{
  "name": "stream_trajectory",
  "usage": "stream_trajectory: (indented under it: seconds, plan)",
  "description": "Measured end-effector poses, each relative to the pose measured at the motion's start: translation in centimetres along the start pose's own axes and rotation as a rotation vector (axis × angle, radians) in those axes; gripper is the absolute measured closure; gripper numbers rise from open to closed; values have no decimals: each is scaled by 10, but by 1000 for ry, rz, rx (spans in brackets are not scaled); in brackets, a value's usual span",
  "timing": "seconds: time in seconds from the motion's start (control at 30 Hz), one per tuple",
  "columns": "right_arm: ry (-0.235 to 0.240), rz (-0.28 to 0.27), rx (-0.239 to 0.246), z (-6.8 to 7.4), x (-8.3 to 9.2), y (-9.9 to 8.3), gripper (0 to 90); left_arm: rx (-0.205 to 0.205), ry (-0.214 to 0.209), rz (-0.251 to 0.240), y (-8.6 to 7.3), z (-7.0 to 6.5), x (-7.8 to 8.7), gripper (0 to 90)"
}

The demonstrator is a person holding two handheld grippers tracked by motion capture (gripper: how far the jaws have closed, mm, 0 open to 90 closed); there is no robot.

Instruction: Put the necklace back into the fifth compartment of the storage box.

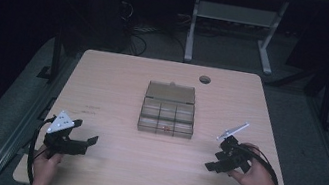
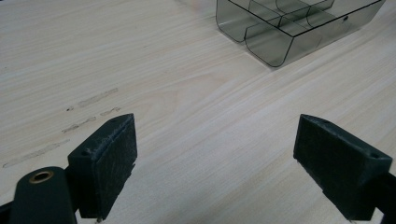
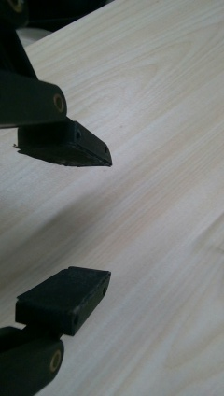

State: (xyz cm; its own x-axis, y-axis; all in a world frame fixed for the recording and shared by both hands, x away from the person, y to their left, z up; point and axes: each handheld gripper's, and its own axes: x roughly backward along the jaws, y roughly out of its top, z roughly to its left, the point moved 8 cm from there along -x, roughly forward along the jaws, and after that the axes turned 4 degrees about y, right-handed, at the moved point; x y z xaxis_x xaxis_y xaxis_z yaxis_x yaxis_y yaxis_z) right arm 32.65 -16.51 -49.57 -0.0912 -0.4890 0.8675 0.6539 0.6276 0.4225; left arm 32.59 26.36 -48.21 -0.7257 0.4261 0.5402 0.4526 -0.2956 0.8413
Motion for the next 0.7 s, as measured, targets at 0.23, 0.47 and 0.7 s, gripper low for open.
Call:
stream_trajectory:
  seconds: [0.23,0.47,0.7]
  plan:
    - [3,-19,-7,5,0,-11,374,-8,-5,2,0,-2,0,131]
    - [3,-31,3,16,2,-21,370,-14,-10,4,0,-3,0,131]
    - [-13,-46,16,28,3,-32,363,-5,-14,-2,1,-4,1,131]
